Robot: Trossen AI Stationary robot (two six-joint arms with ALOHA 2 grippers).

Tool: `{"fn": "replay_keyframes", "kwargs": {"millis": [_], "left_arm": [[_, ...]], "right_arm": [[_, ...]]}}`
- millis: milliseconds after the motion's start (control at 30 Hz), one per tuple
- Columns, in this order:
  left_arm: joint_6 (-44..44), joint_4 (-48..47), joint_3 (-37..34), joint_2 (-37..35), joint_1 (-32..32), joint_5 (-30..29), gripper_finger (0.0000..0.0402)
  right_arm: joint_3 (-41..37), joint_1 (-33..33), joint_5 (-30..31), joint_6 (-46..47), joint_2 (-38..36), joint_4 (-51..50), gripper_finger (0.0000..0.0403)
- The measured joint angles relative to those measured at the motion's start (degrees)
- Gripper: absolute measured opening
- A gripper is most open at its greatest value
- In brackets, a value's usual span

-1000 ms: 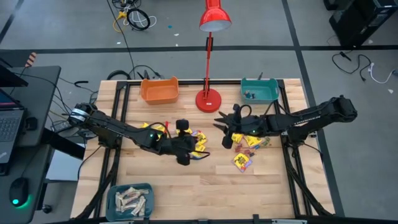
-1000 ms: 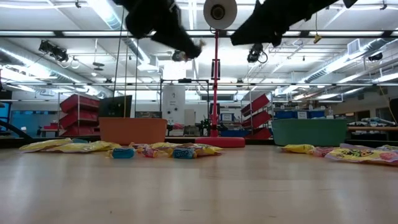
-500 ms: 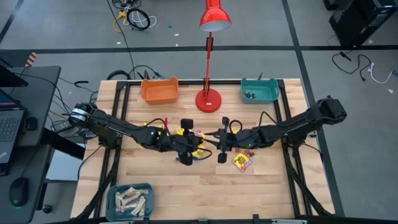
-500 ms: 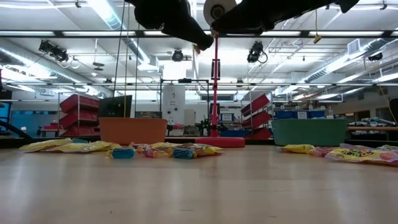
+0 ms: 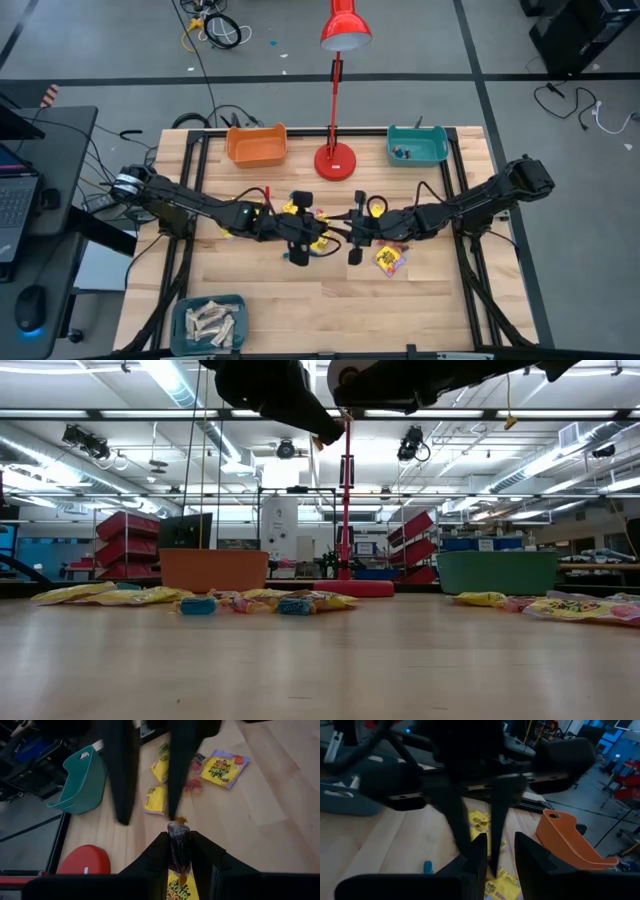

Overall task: Sort candy
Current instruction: Put the small brown candy into the green bin

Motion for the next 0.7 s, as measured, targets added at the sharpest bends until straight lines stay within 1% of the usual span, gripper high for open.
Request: {"fn": "replay_keyframes", "kwargs": {"millis": [200,400,600,700], "left_arm": [[0.2,-1.1,0.0,0.0,1.1,3.2,0.0064],[2.5,-0.5,0.0,0.0,2.4,9.7,0.0064],[3.1,0.6,0.0,0.0,3.3,10.1,0.0064],[3.1,1.2,0.0,0.0,3.3,11.9,0.0064]], "right_arm": [[0.0,1.7,0.0,0.0,-0.7,-0.1,0.0084],[0.0,3.3,0.0,0.9,-1.5,-3.0,0.0096],[0.0,3.9,0.0,2.7,-1.5,-4.4,0.0113],[0.0,3.9,0.0,3.7,-1.5,-5.6,0.0119]]}}
